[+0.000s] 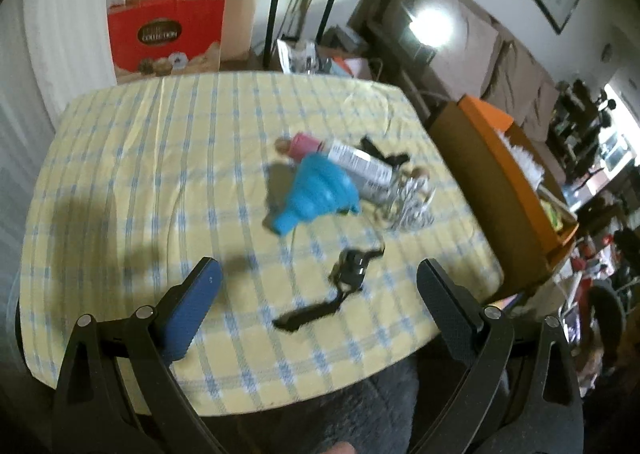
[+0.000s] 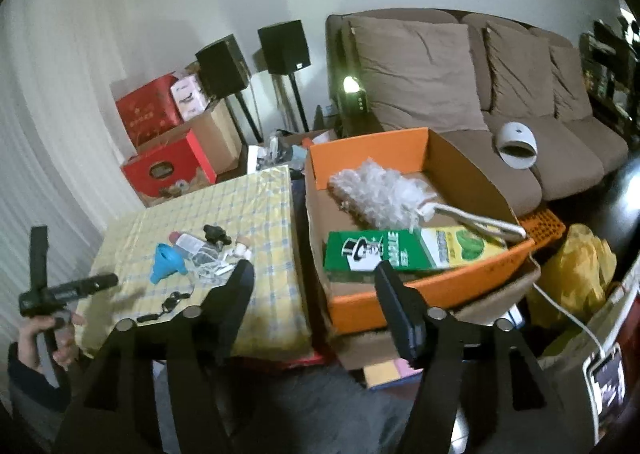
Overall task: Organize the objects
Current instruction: 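Move both grippers over the table toward the blue funnel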
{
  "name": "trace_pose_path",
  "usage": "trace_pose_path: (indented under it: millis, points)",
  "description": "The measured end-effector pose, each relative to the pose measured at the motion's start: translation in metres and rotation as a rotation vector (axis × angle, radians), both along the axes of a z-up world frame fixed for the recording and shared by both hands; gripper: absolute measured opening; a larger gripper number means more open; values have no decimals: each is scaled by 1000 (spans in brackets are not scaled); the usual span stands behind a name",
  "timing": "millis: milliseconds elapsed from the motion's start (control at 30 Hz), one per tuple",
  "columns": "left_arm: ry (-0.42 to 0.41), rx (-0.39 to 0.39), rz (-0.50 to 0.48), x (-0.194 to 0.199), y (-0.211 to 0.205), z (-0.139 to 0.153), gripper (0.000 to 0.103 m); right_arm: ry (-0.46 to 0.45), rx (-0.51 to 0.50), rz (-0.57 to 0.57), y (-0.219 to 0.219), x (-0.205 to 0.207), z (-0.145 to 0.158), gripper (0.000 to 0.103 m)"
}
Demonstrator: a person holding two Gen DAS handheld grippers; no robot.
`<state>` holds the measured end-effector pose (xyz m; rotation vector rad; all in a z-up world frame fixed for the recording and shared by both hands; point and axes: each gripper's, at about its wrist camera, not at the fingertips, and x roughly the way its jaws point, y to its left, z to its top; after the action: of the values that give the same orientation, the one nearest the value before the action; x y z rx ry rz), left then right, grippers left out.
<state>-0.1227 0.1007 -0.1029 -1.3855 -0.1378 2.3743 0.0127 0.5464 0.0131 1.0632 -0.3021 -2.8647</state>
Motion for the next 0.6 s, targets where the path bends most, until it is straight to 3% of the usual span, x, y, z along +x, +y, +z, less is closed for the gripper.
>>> trace_pose_path:
  millis: [233, 400, 600]
  points:
    - [5, -20, 19, 17, -23, -4, 99, -57, -111, 29, -19, 20, -18, 73]
    - [20, 4, 39, 29, -45, -7, 102, -85, -68, 102, -62, 12, -23, 82]
    - [21, -14, -23, 35, -41, -22, 102, -120, 19, 132, -97, 5, -32, 86]
